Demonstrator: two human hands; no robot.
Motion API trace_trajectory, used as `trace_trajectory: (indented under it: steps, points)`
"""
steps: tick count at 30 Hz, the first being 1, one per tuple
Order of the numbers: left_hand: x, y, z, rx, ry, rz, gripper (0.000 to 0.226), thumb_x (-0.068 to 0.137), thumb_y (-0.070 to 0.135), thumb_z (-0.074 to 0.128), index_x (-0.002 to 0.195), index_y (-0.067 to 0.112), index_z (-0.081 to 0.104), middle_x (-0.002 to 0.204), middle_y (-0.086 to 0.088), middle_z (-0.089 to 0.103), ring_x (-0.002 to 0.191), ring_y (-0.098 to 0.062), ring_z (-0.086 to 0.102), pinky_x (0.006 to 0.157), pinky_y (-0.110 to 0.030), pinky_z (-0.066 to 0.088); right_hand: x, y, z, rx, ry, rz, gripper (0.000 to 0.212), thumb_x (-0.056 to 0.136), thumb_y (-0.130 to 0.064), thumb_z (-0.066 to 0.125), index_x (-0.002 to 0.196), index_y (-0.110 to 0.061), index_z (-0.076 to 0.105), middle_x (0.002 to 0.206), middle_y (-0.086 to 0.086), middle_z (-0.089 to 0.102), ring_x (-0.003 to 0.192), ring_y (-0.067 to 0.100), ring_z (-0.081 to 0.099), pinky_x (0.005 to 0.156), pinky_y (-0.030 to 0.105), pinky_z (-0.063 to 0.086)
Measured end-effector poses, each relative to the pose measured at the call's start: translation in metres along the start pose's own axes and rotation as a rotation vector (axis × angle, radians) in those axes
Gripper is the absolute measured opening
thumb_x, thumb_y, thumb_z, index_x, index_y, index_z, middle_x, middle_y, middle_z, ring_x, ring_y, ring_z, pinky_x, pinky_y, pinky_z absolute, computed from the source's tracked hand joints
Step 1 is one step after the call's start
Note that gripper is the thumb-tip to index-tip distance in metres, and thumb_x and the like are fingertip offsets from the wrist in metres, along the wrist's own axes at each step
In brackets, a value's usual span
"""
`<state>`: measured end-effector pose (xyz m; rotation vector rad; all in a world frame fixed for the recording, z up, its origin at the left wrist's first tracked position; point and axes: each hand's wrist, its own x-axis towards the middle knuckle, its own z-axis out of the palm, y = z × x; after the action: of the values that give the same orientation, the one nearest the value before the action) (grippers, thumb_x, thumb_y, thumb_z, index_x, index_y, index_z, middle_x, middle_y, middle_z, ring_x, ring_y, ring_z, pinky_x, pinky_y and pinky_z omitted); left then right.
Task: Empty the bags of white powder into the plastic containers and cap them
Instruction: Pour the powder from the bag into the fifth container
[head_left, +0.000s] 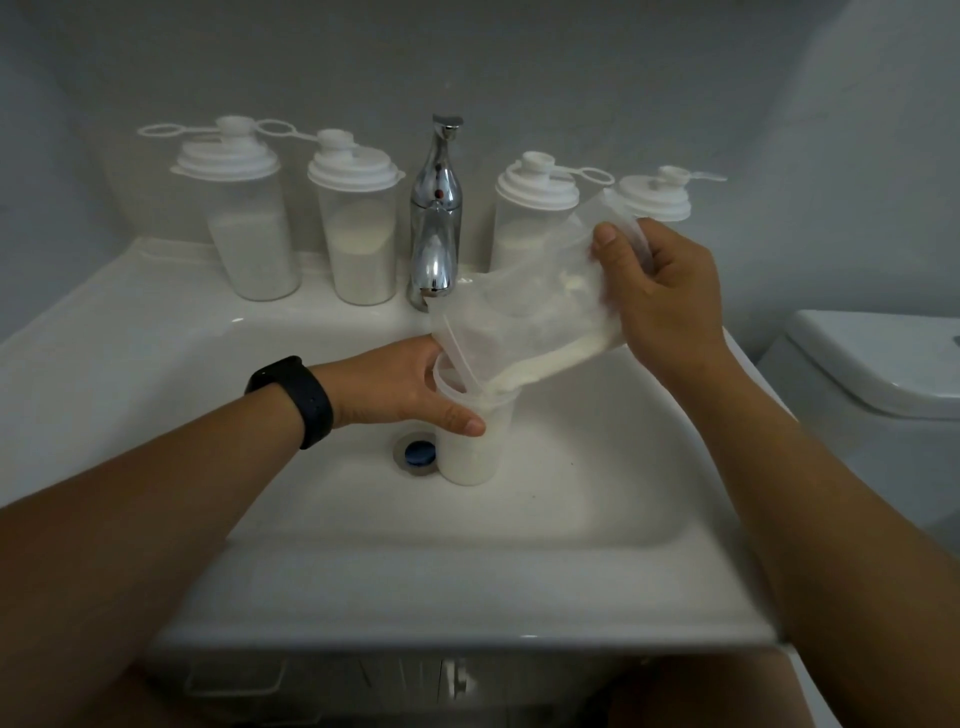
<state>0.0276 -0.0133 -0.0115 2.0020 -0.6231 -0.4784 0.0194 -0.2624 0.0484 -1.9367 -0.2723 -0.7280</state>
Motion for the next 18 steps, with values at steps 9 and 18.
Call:
trace_trajectory:
  steps: [9,18]
  points:
    - [0.0003,0.0011,0.0007,-0.004,-0.002,-0.003,0.06,0.078,0.015,0.086,0.128,0.033,0.058,0.119,0.022,0.072,0.114,0.001,0.066,0.092,-0.013,0.051,-0.0004,-0.0019,-0.0034,-0.005,-0.033,-0.046,0.034,0.102,-0.025,0.062,0.085,0.004,0.068,0.066,0.0,0.054,0.055,0.0,0.045,0.055,0.013,0.037]
    - [-0.0003,0.001,0.0008,0.004,0.001,-0.003,0.065,0.072,0.026,0.087,0.13,0.034,0.057,0.122,0.021,0.071,0.115,0.001,0.065,0.094,-0.015,0.051,0.0,-0.0037,-0.0062,0.028,-0.064,-0.071,0.031,0.102,-0.025,0.062,0.08,-0.005,0.066,0.063,-0.011,0.05,0.058,0.002,0.044,0.055,0.015,0.035]
